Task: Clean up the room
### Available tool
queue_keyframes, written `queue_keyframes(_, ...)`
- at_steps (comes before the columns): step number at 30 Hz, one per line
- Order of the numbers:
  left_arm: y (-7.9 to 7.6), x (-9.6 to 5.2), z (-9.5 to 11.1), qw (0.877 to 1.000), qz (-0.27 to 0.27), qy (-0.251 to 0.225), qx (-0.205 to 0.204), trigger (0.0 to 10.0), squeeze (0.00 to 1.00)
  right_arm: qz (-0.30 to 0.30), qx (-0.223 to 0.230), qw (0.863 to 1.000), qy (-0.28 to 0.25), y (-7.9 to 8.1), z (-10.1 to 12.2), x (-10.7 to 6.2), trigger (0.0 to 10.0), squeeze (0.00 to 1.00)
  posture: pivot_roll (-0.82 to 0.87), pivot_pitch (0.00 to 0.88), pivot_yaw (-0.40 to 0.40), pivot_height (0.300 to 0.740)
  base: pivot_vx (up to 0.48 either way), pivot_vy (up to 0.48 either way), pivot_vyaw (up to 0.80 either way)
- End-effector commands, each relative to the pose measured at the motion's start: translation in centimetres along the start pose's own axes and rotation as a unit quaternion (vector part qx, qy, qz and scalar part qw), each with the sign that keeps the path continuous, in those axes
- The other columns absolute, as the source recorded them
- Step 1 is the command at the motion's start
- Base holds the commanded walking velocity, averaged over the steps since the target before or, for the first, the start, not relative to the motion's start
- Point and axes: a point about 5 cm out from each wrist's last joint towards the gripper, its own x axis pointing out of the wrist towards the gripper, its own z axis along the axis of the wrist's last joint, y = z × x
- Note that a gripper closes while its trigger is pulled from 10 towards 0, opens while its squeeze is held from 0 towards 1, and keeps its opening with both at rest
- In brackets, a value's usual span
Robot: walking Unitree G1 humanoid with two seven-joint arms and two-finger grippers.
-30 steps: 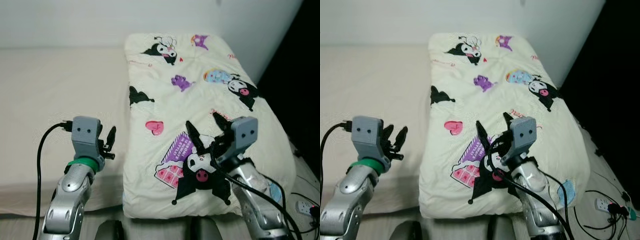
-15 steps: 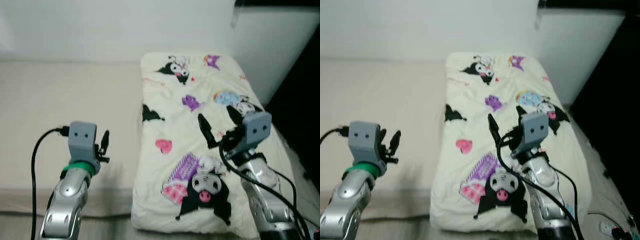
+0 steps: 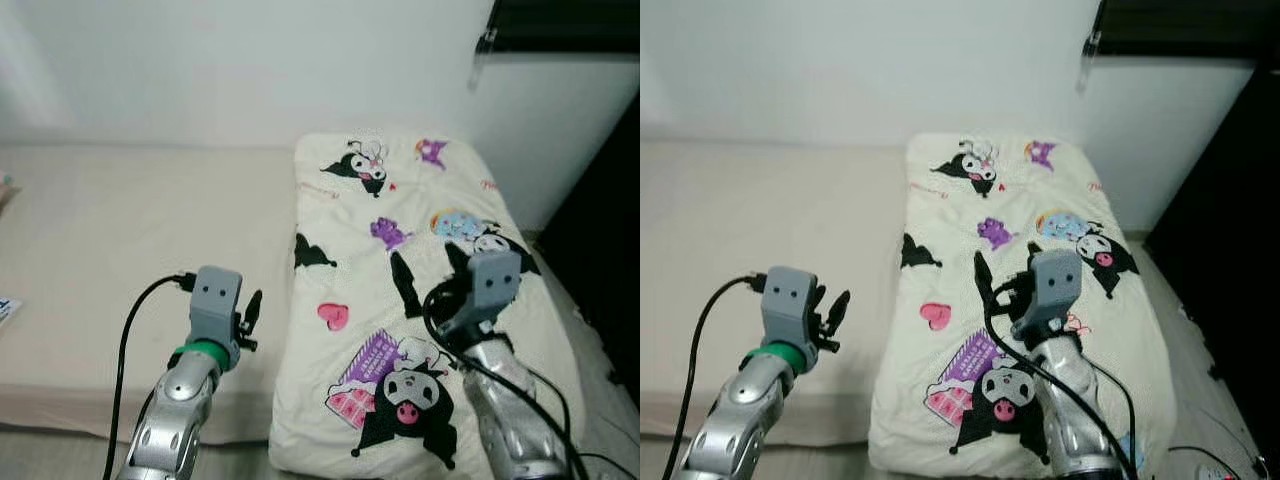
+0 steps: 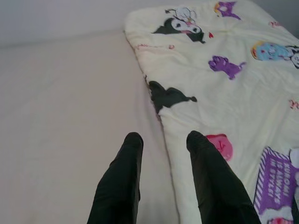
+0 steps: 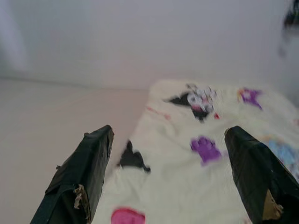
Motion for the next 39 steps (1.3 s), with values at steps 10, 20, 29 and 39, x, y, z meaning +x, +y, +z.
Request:
queue_keyframes(10, -0.7, 0.5, -0.1, 1.0, -0.025, 0.005, 0.006, 10.0, 0.0, -0.025, 0.03, 0.999, 0.028, 1.2, -2.3, -1.5, 10.0, 0.0, -0.13, 0.066, 0.115, 0.74, 0.0, 0.0, 0.0)
queue_keyframes(20, -1.1, 0.4, -0.1, 0.999, -0.035, -0.001, 0.007, 10.0, 0.0, -0.018, 0.037, 0.999, 0.028, 2.0, -2.4, -1.4, 10.0, 0.0, -0.13, 0.066, 0.119, 0.74, 0.0, 0.0, 0.0)
queue_keyframes(29, -1.0, 0.6, -0.1, 0.999, -0.038, -0.004, 0.012, 10.0, 0.0, -0.016, 0.041, 0.999, 0.026, 2.2, -2.5, -1.4, 10.0, 0.0, -0.12, 0.065, 0.125, 0.74, 0.0, 0.0, 0.0)
queue_keyframes(39, -1.1, 0.7, -0.2, 0.999, -0.043, -0.005, 0.01, 10.0, 0.0, -0.014, 0.039, 0.999, 0.024, 2.4, -2.5, -1.2, 10.0, 0.0, -0.13, 0.053, 0.126, 0.74, 0.0, 0.0, 0.0)
